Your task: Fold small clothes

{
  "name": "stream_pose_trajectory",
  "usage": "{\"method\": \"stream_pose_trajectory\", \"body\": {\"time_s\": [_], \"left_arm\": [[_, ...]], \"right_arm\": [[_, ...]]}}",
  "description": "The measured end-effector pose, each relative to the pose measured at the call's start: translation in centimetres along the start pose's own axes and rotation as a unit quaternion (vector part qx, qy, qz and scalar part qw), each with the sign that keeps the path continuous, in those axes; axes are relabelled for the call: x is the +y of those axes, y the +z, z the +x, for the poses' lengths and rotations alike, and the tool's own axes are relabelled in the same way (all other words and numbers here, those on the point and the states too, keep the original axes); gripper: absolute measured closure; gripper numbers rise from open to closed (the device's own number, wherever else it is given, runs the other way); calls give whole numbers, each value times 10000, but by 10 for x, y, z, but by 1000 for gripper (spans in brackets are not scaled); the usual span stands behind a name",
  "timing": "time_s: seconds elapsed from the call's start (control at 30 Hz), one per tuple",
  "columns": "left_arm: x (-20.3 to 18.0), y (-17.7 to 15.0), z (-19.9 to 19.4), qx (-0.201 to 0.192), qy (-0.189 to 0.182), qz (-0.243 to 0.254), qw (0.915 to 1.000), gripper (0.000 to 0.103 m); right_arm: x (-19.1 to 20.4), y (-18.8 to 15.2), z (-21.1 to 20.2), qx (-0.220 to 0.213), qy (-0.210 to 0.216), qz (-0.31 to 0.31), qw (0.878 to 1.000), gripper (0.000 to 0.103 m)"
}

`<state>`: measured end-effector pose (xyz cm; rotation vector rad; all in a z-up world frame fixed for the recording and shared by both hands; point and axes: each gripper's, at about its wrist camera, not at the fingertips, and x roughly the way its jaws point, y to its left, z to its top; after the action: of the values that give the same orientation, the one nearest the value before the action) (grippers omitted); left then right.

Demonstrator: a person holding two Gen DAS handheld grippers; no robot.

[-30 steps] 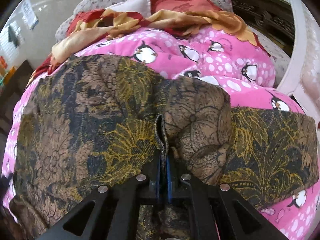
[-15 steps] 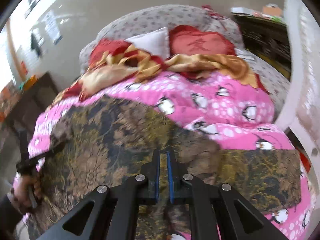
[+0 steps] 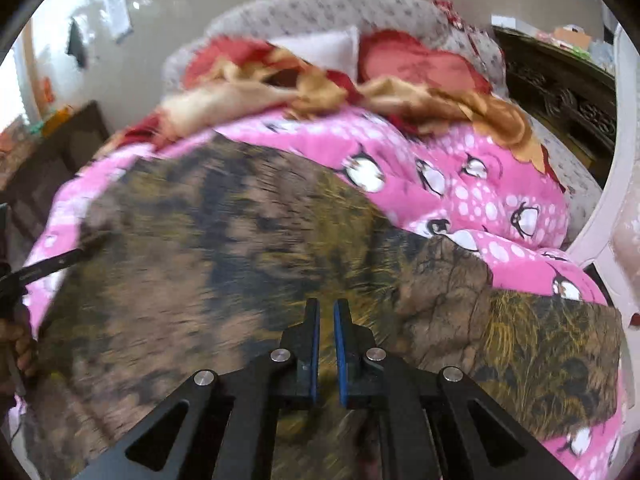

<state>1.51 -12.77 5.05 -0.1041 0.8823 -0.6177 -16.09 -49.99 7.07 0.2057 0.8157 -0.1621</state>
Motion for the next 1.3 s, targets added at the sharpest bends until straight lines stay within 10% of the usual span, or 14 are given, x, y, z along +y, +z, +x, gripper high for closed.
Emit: {"method": "stream_pose_trajectory", "body": {"time_s": [0.1,0.17,0.33,0.47,0.57,0.8,1.0,1.17,1.3], "left_arm": [[-2,-22,-16,-29,-108,-173,9998,72],[4,-38,-1,203,90,-263,9994,60],[5,-49,10,176,70,-150,9997,57],[-5,-56,3,137,260,20,9996,56],[-9,-72,-5,57,138,151,9998,35],[-7,-70,-4,85,43,115,9999,32],[-4,-70,-5,50,-64,7,10000,32],[-5,-70,-4,53,-29,28,10000,32],[-5,-70,-4,50,-40,20,10000,32]], "right_arm": [[10,-21,11,85,170,184,9996,81],[17,-40,41,648,39,229,9976,41],[15,-36,23,519,81,644,9965,37],[-21,-29,-59,-491,-35,864,9950,35],[-89,-46,-102,-747,-600,1444,9849,29],[-243,-126,-108,-648,-332,3820,9213,43],[-262,-126,-82,-1087,204,3904,9140,46],[-273,-116,-69,-1292,255,4108,9021,88],[-260,-92,-88,-1384,-63,3601,9226,97]]}}
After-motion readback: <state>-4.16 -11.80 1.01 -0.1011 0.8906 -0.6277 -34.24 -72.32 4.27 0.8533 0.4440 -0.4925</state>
